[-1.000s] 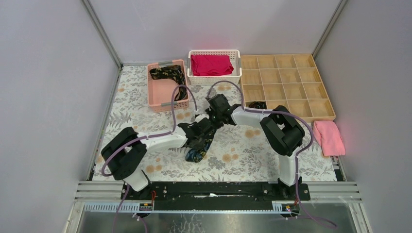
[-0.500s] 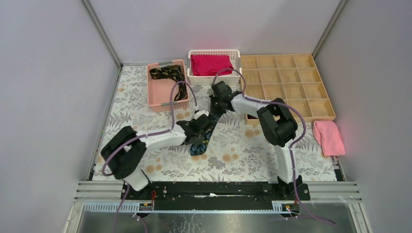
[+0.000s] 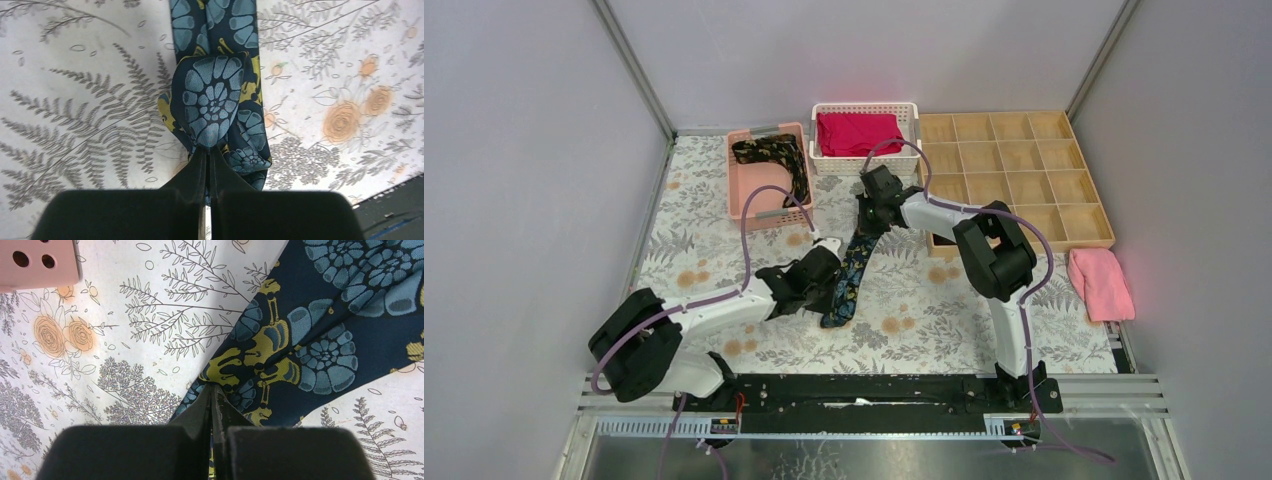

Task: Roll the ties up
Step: Roll the tie at the center of the board.

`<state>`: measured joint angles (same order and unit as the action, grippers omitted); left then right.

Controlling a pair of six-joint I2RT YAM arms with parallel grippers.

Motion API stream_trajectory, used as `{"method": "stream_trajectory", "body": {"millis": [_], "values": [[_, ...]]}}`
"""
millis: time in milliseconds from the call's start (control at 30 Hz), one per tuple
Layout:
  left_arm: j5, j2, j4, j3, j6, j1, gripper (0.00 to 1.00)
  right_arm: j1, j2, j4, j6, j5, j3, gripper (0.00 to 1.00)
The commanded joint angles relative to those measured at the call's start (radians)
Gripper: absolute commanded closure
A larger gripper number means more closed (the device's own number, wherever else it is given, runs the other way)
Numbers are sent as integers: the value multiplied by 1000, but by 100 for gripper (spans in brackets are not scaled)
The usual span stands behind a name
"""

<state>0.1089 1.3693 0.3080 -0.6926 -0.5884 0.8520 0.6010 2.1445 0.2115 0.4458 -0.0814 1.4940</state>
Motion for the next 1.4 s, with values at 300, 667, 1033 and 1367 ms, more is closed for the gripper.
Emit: {"method": "stream_trajectory", "body": {"millis": [300, 667, 1033, 1367], "values": [[-159, -40, -80, -12, -34, 14, 92, -13, 21, 54, -38, 33, -74, 100], [27, -274, 29, -59, -82, 13, 33, -13, -89, 30, -57, 10, -89, 99], [-1, -80, 19, 8, -123, -158, 97, 37, -526, 96, -64, 136, -319, 100], [-147, 129, -98, 35, -145, -188, 100, 230, -694, -13, 75, 40, -667, 100]]}}
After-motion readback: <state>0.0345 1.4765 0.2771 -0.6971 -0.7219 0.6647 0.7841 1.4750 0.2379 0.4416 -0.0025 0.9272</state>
